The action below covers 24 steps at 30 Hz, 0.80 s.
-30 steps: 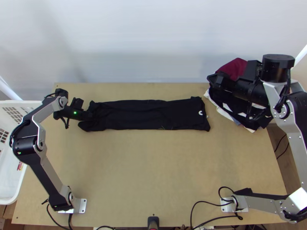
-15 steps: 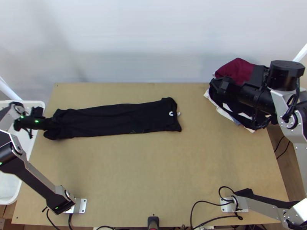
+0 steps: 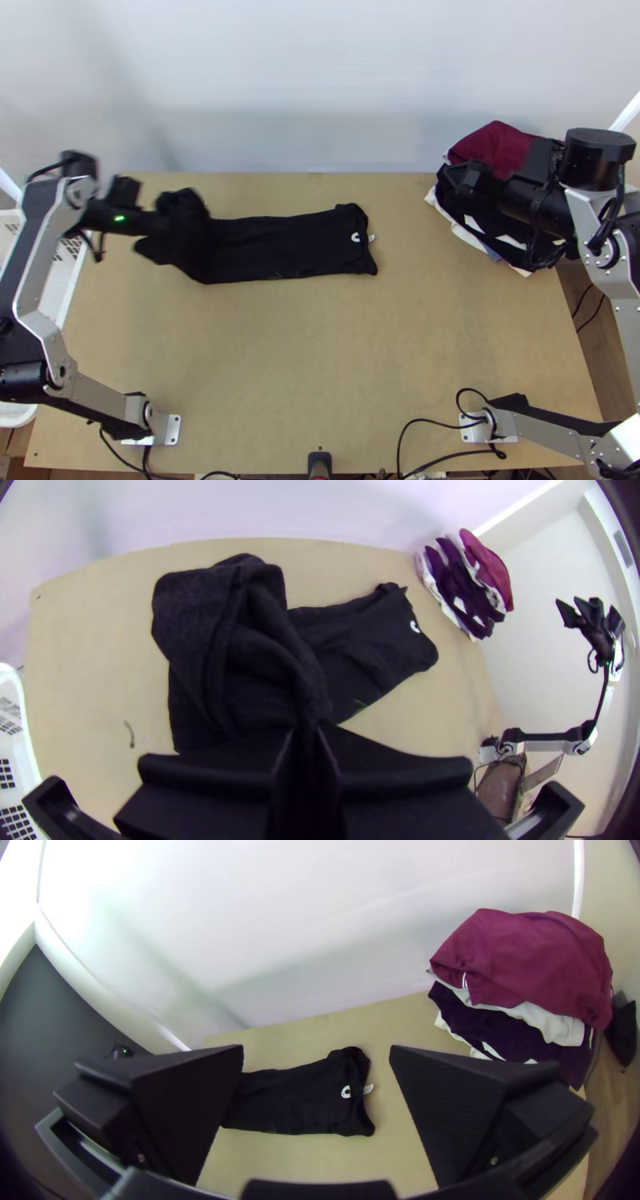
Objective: Fold the t-shirt
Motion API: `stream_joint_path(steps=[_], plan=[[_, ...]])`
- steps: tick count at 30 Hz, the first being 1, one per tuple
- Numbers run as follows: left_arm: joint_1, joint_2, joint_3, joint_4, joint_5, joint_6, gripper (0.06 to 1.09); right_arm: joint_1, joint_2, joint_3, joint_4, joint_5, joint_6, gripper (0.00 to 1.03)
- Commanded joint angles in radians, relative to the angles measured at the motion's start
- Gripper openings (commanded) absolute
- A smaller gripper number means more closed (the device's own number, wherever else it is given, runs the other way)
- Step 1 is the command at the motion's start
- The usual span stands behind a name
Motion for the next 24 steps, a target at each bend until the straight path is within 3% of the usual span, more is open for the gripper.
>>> stream_joint_path(steps=[1, 12, 24], plan=[[-0.098, 0.011, 0.042, 0.005, 0.008, -0.101, 0.10, -0.014, -0.026, -0.005, 0.013, -0.004, -0.011, 0.99], [-0.378, 0.247, 0.266, 0.079, -0.051, -0.311, 0.10, -0.049, -0.065, -0.025, 0.010, -0.004, -0.014, 0.99], [-0.490, 0.425, 0.436, 0.082, -0.096, -0.379, 0.10, -0.086, -0.092, -0.045, 0.003, -0.004, -0.013, 0.99]])
